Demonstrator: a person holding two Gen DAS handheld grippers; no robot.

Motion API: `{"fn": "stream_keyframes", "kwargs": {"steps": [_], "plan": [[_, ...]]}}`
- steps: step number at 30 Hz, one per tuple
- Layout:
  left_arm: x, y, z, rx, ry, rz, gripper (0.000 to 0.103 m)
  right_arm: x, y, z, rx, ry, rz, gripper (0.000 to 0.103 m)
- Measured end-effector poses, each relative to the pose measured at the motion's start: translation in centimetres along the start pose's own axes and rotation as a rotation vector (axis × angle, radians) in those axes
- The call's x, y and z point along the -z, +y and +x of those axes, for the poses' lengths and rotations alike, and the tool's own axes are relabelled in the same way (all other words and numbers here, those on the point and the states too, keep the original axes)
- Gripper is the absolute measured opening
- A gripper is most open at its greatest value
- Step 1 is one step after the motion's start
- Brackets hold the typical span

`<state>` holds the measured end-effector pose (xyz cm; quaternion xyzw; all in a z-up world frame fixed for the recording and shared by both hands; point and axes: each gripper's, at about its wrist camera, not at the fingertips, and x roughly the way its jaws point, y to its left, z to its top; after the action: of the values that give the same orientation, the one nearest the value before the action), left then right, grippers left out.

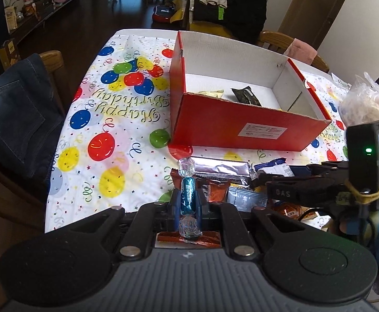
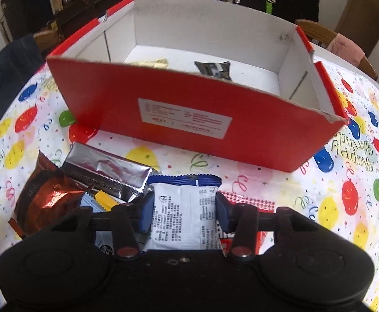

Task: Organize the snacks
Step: 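Lift the blue candy and white biscuit packet and carry them toward the red box, then lower both snacks into the red box and open both grippers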

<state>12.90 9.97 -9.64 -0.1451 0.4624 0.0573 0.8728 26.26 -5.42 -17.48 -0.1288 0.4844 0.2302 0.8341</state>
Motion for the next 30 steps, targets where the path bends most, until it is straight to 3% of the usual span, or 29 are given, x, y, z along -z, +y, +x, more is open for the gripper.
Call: {"fn": "stream_keyframes", "kwargs": {"steps": [10, 18, 30], "plan": [[-2.0, -1.4, 0.7, 0.057, -0.008, 0.027, 0.011, 0.1, -3.2, -5.4, -0.066, -0.085, 0.086, 0.046], [-6.1, -3.8, 1.4, 0.071, -0.047, 0.098, 0.011, -3.1, -5.5, -9.8, -0.11, -0.227, 0.086, 0.047], [-14.0, -5.1, 4.5, 0.042, -0.062, 0.107, 0.011, -10.5, -8.6, -8.2, -0.126, -0.291, 0.055, 0.047]]}}
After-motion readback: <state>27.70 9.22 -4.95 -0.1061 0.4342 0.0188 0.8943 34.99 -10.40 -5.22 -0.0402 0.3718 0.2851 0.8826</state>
